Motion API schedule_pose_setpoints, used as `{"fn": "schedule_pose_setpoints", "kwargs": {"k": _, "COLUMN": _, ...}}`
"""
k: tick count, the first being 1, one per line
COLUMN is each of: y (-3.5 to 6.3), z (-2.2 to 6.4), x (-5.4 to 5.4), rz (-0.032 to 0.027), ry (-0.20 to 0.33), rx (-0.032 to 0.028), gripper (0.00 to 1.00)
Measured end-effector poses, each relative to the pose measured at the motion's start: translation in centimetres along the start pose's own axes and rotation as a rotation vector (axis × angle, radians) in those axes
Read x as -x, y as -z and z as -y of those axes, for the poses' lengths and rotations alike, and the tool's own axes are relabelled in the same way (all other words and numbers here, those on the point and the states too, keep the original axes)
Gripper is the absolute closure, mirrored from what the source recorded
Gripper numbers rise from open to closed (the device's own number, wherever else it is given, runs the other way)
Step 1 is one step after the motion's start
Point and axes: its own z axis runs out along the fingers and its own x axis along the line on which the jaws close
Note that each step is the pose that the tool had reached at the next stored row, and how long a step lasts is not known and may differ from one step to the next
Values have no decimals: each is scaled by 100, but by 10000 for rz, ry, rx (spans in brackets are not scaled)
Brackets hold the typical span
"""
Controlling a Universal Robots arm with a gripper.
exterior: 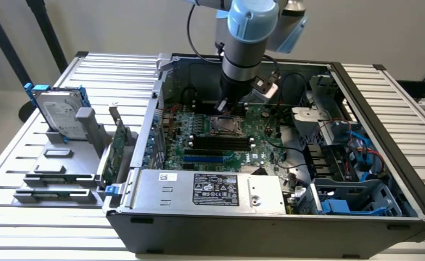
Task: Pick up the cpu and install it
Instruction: 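Install the first cpu locking lever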
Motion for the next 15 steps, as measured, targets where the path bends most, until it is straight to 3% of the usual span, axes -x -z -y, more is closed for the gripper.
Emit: {"fn": "schedule_pose_setpoints", "kwargs": {"k": 15, "y": -24, "z": -27, "x": 1, "rz": -3, "ry": 21, "rx": -11, "gripper": 89}}
